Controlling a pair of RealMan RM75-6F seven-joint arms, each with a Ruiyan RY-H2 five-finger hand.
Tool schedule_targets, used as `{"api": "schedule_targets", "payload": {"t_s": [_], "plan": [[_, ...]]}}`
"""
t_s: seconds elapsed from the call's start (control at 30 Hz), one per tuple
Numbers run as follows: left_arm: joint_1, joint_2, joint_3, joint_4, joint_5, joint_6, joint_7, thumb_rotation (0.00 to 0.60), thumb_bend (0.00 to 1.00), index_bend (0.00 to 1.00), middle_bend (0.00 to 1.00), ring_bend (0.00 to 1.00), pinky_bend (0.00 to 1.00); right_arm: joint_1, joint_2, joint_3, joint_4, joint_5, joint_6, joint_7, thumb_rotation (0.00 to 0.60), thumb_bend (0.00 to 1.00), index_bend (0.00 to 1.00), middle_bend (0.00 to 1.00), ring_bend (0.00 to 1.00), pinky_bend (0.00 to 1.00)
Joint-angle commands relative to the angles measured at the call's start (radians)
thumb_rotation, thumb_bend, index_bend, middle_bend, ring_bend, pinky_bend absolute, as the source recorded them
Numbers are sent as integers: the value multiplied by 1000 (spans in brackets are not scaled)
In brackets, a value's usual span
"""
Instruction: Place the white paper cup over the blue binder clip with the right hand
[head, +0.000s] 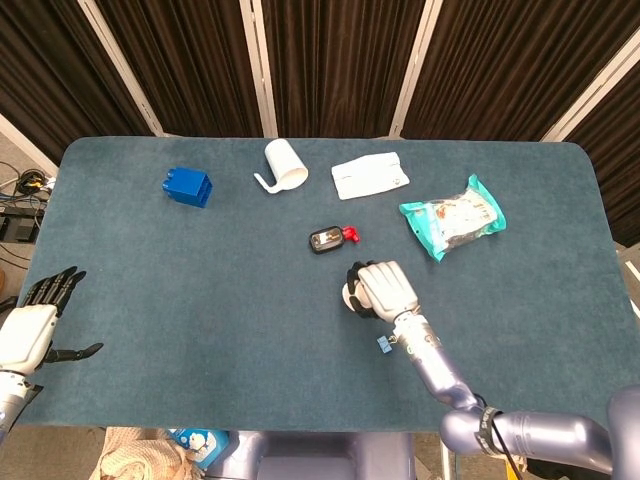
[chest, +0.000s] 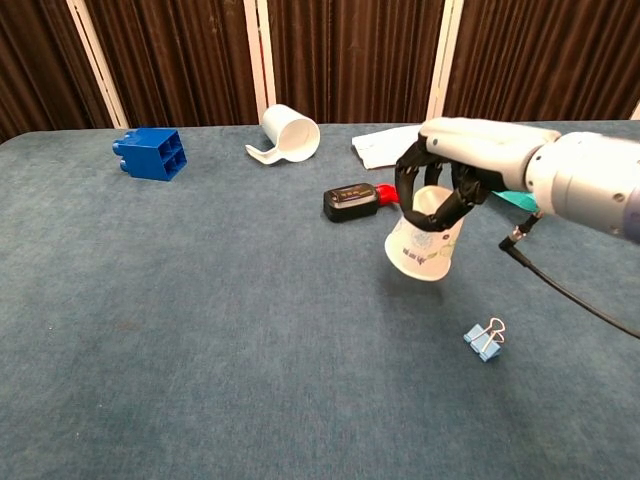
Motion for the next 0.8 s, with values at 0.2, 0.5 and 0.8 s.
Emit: {"api": "schedule_targets", "payload": {"t_s": [0.2,0.5,0.8], "plan": [[1,-4,1,0,4,7,10,600,0,0,0,0,0,-39,100,-48,-187,-46,65,-52,600,473,574,405,442,585],[6,-14,-2,4,13,29,15,600,0,0,0,0,0,-100,85,-150,-244,-92,129,-97,600,473,574,405,442,585],[10,-17,-3,8,24,44,12,600,0,0,0,0,0,-122,76,-168,-247,-101,151,-115,600,473,574,405,441,585]]}}
